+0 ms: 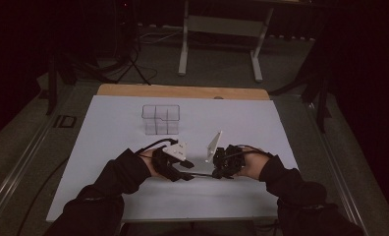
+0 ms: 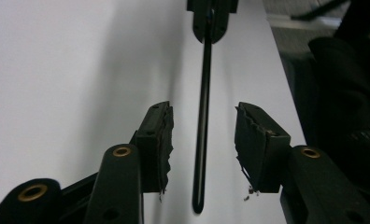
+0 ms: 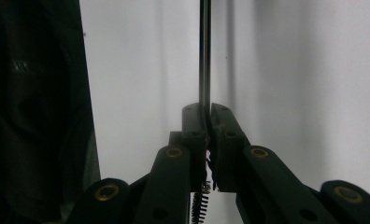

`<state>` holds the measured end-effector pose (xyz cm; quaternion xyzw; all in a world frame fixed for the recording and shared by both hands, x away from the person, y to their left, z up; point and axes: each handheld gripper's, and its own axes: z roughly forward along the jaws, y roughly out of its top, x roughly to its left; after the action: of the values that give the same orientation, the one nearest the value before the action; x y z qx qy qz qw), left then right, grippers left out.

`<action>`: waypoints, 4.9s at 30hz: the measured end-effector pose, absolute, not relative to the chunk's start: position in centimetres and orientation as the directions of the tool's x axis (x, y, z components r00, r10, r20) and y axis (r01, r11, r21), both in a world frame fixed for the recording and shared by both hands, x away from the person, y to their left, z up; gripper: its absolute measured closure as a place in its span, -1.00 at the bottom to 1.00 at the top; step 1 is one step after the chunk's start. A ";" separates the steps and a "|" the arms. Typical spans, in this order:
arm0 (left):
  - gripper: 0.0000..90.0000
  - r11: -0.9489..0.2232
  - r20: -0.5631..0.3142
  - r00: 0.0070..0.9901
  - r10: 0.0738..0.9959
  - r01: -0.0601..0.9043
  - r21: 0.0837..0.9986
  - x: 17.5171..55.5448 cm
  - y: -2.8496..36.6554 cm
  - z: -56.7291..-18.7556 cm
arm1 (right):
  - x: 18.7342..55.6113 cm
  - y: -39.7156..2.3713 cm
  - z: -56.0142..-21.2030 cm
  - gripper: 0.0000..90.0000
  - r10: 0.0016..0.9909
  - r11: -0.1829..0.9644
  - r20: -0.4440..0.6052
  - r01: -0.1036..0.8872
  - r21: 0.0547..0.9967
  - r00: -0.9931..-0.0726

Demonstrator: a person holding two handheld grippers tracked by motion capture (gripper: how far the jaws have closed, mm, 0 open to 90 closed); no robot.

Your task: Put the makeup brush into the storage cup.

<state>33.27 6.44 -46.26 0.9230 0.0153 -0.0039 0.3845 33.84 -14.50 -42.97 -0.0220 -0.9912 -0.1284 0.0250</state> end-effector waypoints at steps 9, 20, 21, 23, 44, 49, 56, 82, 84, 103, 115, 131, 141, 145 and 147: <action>0.47 -0.749 0.025 1.000 -0.009 -0.023 0.663 33.3 4.6 -46.1 | 33.9 -14.3 -42.5 0.90 0.033 0.959 0.056 0.048 0.278 -0.998; 0.75 -0.791 0.050 0.997 -0.066 -0.083 0.607 33.1 3.7 -46.3 | 33.9 -14.2 -42.4 0.90 0.032 0.959 0.074 0.051 0.280 -0.997; 0.75 -0.790 0.047 0.997 -0.062 -0.077 0.608 33.1 3.6 -46.3 | 33.9 -14.1 -42.5 0.90 0.030 0.959 0.073 0.050 0.279 -0.997; 0.75 -0.792 0.045 0.997 -0.065 -0.079 0.606 33.1 3.4 -46.3 | 33.9 -14.0 -42.6 0.90 0.037 0.960 0.082 0.058 0.273 -0.996; 0.91 -0.781 0.035 0.998 -0.061 -0.070 0.621 33.5 2.9 -46.4 | 34.1 -13.8 -42.7 0.88 0.052 0.951 0.096 0.079 0.300 -0.994; 0.91 -0.769 0.045 0.998 -0.032 -0.054 0.637 33.5 3.2 -46.5 | 34.2 -14.0 -42.5 0.80 0.068 0.943 0.096 0.095 0.318 -0.993; 0.91 -0.747 0.058 0.998 0.005 -0.034 0.664 33.7 3.8 -46.7 | 34.3 -14.9 -41.8 0.67 0.086 0.923 0.066 0.104 0.371 -0.994; 0.92 -0.621 -0.005 0.973 0.231 0.151 0.769 34.7 6.8 -47.7 | 33.7 -18.5 -38.2 0.14 0.371 0.627 -0.025 0.230 0.744 -0.928; 0.91 -0.617 -0.011 0.972 0.233 0.156 0.771 34.7 6.9 -47.7 | 33.7 -18.6 -38.4 0.11 0.395 0.615 -0.028 0.242 0.751 -0.918; 0.91 -0.541 -0.043 0.960 0.276 0.192 0.819 34.7 7.4 -47.6 | 30.7 -20.3 -39.9 0.06 0.493 0.410 -0.017 0.215 0.887 -0.870; 0.91 -0.460 -0.069 0.948 0.310 0.213 0.862 34.7 7.8 -47.3 | 30.5 -20.8 -41.9 0.12 0.515 0.345 0.060 0.271 0.899 -0.855; 0.91 -0.303 -0.093 0.953 0.288 0.182 0.935 34.2 8.2 -46.1 | 31.7 -21.1 -43.4 0.23 0.496 0.223 0.245 0.395 0.891 -0.833; 0.91 -0.266 -0.057 0.973 0.223 0.117 0.957 33.7 7.4 -45.7 | 32.5 -21.0 -42.9 0.48 0.397 0.083 0.384 0.449 0.890 -0.834; 0.91 -0.268 -0.047 0.982 0.184 0.097 0.958 33.7 7.2 -45.8 | 32.7 -21.0 -42.8 0.67 0.360 0.062 0.411 0.461 0.885 -0.837; 0.91 -0.268 -0.045 0.983 0.176 0.092 0.959 33.7 7.2 -45.9 | 32.8 -21.0 -42.8 0.83 0.350 0.066 0.420 0.469 0.880 -0.837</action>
<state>33.65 7.17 -45.94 0.7954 0.0844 0.0352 0.5991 32.82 -21.04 -42.77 -0.2813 -0.7287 -0.6226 0.0478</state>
